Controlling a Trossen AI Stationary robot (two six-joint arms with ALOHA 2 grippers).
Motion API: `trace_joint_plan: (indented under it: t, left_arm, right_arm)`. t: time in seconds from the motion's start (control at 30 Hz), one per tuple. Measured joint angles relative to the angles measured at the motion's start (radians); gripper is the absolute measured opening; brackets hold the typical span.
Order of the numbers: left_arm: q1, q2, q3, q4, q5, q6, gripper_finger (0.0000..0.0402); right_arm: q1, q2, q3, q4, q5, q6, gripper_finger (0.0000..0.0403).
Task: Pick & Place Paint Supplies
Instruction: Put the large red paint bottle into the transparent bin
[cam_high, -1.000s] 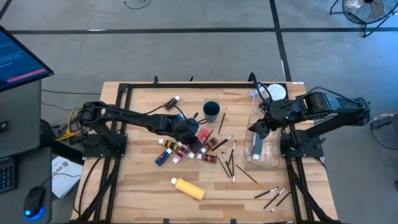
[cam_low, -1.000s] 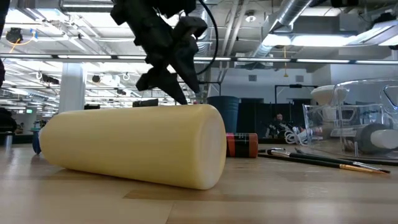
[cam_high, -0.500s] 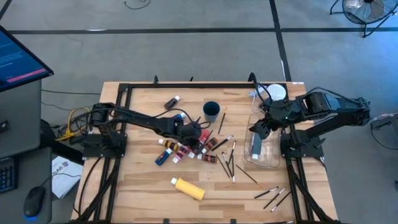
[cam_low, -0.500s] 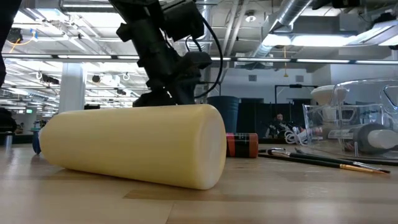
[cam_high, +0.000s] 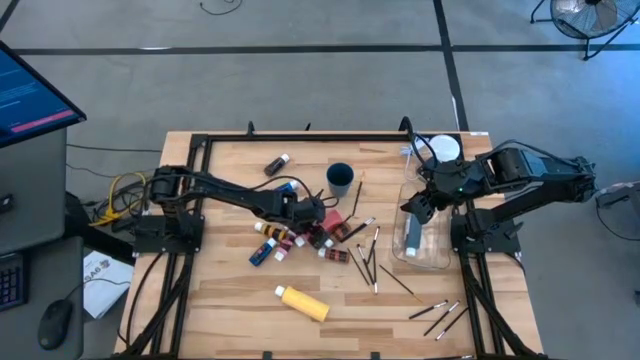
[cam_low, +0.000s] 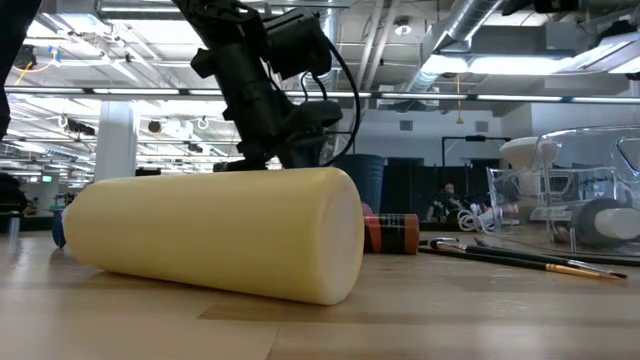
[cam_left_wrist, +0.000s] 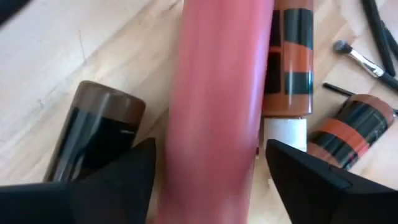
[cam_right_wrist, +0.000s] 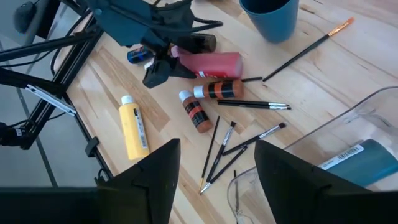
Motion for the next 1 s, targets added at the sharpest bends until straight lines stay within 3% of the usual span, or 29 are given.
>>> trace_joint_plan:
  t: [0.33,0.7,0.83,1.0]
  left_arm:
    - [-0.001,0.043,0.002,0.007,0.009,0.002,0.0247]
    - [-0.007,0.033,-0.001,0.044,0.039,-0.043,0.0141]
    - [-0.026,-0.033,-0.003,0.048,0.030,-0.083,0.0137]
    - [-0.043,-0.176,-0.002,0.058,-0.066,-0.112,0.0137]
  right_arm:
    - [0.000,0.000,0.000,-0.007,0.015,-0.001,0.0200]
    - [0.000,0.000,0.000,-0.011,0.016,0.001,0.0200]
    - [0.001,0.000,0.000,-0.008,0.016,0.002,0.0200]
    - [0.003,0.000,0.000,0.025,0.017,-0.004,0.0200]
